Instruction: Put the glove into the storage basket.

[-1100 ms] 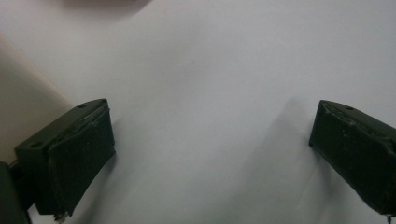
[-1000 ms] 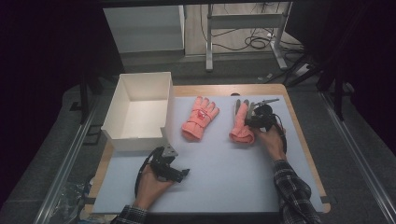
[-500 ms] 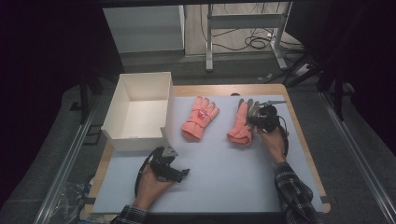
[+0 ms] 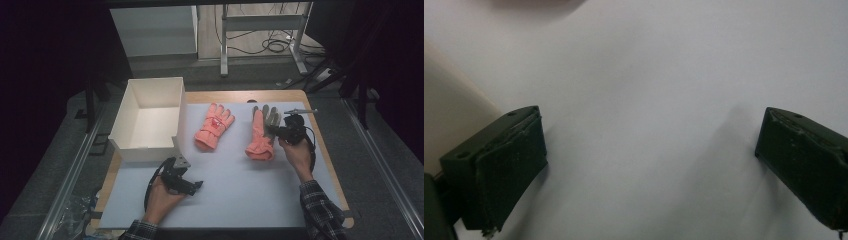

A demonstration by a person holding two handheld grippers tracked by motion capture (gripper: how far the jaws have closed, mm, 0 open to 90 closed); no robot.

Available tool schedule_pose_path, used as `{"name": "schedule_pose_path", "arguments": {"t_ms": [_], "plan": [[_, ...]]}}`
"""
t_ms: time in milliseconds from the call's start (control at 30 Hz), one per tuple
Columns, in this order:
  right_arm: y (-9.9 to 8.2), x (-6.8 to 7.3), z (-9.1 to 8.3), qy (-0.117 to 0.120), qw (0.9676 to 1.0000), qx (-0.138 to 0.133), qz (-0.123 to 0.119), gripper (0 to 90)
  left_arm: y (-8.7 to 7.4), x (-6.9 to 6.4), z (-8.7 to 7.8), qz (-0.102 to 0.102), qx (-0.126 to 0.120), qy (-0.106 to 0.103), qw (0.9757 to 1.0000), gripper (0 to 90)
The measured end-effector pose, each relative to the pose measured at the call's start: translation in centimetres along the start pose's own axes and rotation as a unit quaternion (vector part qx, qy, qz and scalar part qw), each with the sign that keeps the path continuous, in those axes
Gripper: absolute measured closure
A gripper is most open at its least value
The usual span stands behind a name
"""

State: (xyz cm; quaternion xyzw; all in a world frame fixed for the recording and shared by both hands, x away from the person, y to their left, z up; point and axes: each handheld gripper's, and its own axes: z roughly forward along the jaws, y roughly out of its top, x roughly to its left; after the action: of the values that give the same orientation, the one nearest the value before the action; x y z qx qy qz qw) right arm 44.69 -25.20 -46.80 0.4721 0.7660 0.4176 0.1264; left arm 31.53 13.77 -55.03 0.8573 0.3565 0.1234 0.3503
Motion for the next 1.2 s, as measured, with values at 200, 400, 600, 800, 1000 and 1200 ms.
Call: {"name": "schedule_pose_path", "arguments": {"t_ms": [200, 400, 600, 800, 1000, 1200], "plan": [[-0.7, 1.6, -1.1, 0.026, 0.9996, -0.004, -0.005, 86.3, 0.0, 0.0, 0.0, 0.001, 0.0, 0.0, 1.0, 0.1], [-1.9, 3.6, -2.0, 0.052, 0.9985, -0.002, -0.017, 86.3, 0.0, 0.0, 0.0, 0.0, 0.0, 0.0, 1.0, 0.1], [-3.3, 5.5, -2.6, 0.076, 0.9968, -0.001, -0.023, 86.3, 0.0, 0.0, 0.0, 0.0, -0.001, 0.0, 1.0, 0.1], [-4.7, 7.2, -2.6, 0.095, 0.9952, 0.005, -0.023, 86.3, 0.0, 0.0, 0.0, 0.001, -0.002, 0.001, 1.0, 0.1], [-6.3, 8.0, -1.2, 0.096, 0.9948, 0.026, -0.022, 86.2, 0.0, 0.0, 0.0, -0.001, -0.001, 0.0, 1.0, 0.1], [-7.1, 7.6, 0.0, 0.088, 0.995, 0.04, -0.024, 81.6, 0.0, 0.0, 0.0, -0.001, -0.001, 0.0, 1.0, 0.1]]}}
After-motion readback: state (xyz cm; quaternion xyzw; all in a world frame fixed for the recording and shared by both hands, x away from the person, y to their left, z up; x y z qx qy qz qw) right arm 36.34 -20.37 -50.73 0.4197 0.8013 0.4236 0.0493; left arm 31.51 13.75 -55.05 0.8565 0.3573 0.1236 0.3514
